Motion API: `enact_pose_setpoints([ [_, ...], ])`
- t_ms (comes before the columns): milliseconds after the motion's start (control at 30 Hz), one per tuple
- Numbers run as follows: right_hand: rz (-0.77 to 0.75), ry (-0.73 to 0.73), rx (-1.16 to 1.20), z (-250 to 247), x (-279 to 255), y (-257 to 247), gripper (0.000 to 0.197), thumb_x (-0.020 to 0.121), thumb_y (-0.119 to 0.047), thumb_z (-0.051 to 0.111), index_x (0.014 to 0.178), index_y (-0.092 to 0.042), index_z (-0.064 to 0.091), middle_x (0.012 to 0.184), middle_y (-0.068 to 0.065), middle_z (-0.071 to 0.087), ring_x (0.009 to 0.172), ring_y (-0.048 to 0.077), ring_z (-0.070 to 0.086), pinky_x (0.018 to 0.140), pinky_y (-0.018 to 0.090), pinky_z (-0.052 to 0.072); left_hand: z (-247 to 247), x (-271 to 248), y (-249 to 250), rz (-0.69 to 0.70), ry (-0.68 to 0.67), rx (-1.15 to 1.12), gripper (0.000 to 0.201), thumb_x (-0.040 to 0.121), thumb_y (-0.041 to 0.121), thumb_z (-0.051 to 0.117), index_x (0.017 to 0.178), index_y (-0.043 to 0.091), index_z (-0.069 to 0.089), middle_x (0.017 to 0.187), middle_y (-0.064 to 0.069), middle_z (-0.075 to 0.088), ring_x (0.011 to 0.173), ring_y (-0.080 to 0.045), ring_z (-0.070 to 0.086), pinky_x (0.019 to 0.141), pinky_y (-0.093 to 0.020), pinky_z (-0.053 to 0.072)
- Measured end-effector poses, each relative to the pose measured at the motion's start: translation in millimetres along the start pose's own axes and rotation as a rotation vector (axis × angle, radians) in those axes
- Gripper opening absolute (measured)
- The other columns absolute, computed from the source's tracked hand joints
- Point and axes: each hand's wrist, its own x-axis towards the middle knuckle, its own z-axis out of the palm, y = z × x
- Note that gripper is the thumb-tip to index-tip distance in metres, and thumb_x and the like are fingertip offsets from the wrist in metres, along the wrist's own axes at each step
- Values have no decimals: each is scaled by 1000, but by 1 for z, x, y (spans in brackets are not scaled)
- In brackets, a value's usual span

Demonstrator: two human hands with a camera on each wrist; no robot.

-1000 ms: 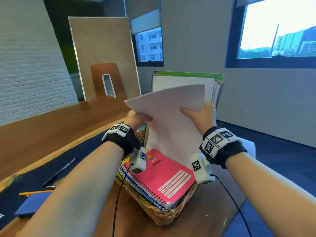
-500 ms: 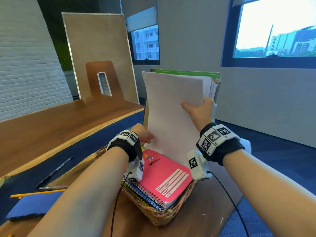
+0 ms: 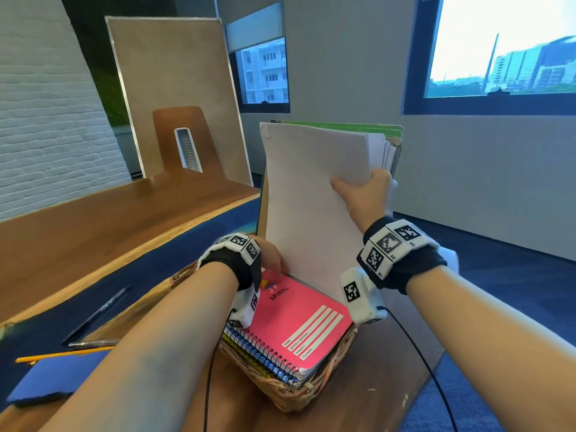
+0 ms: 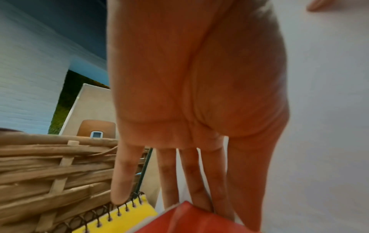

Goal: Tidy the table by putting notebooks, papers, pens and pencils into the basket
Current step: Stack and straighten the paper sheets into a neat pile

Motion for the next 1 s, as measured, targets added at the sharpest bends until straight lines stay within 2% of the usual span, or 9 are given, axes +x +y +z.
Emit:
enact_pose_setpoints([
  [133, 29, -31, -7, 4, -4, 6, 27, 71, -16, 75, 94, -3, 69, 83, 7, 66, 78, 24, 65, 65, 29, 56, 1, 2, -4, -5, 40, 86, 38, 83, 32, 63, 121, 26, 63, 124, 7, 62, 116, -16, 55, 105, -33, 42],
  [200, 44, -38, -19, 6, -6, 9, 29, 71, -18, 75, 95, -3, 69, 87, 10, 68, 79, 25, 66, 70, 33, 57, 0, 3, -8, -7, 37, 93, 38, 83, 30, 63, 121, 28, 64, 122, 10, 61, 115, -16, 55, 104, -33, 42],
  [333, 66, -18, -7, 5, -5, 11, 30, 71, -17, 75, 97, -2, 68, 93, 13, 69, 81, 26, 66, 70, 31, 56, -7, 5, -15, -35, 271, -46, 28, 81, 23, 68, 108, 17, 68, 103, -1, 65, 97, -20, 59, 82, -27, 45],
  [500, 64, 9, 10, 3, -1, 9, 27, 70, -17, 75, 91, -1, 68, 90, 13, 70, 80, 25, 66, 69, 32, 57, -21, 2, -15, -69, 596, -352, 48, 81, 23, 72, 121, 5, 53, 119, -11, 58, 109, -27, 57, 76, -29, 44],
  [600, 11, 97, 41, 0, -3, 7, 20, 73, -19, 72, 83, -3, 66, 83, 10, 69, 71, 18, 62, 65, 28, 56, -27, 3, -11, -9, 666, -481, 48, 78, 24, 74, 117, 4, 54, 115, -10, 60, 106, -28, 57, 78, -32, 44],
  [700, -108, 204, 151, -3, -2, 3, 26, 75, -17, 71, 98, -9, 63, 95, 6, 67, 79, 12, 61, 72, 20, 52, -30, 1, -6, 29, 725, -595, 43, 79, 26, 74, 109, 4, 54, 105, -9, 58, 101, -27, 57, 75, -33, 43],
  [800, -222, 311, 133, -6, 4, 3, 36, 73, -13, 70, 107, -7, 58, 99, 6, 58, 82, 12, 54, 75, 14, 47, -34, -3, -5, 50, 787, -678, 26, 81, 26, 72, 84, 13, 50, 95, -6, 54, 89, -22, 51, 72, -30, 39],
  [900, -233, 335, 94, -7, 7, 7, 49, 69, -13, 74, 113, -6, 53, 101, 2, 47, 90, 14, 48, 75, 0, 36, -39, -5, -6, 99, 821, -813, 30, 80, 32, 73, 76, 18, 47, 81, -2, 53, 83, -21, 51, 74, -34, 44],
  [1000, -202, 323, 43, -7, 6, 12, 62, 65, -17, 78, 119, -8, 48, 112, 4, 46, 97, 12, 46, 82, 8, 37, -45, -9, -7, 145, 831, -909, 32, 78, 42, 73, 80, 19, 50, 83, -2, 54, 84, -22, 53, 85, -38, 50],
])
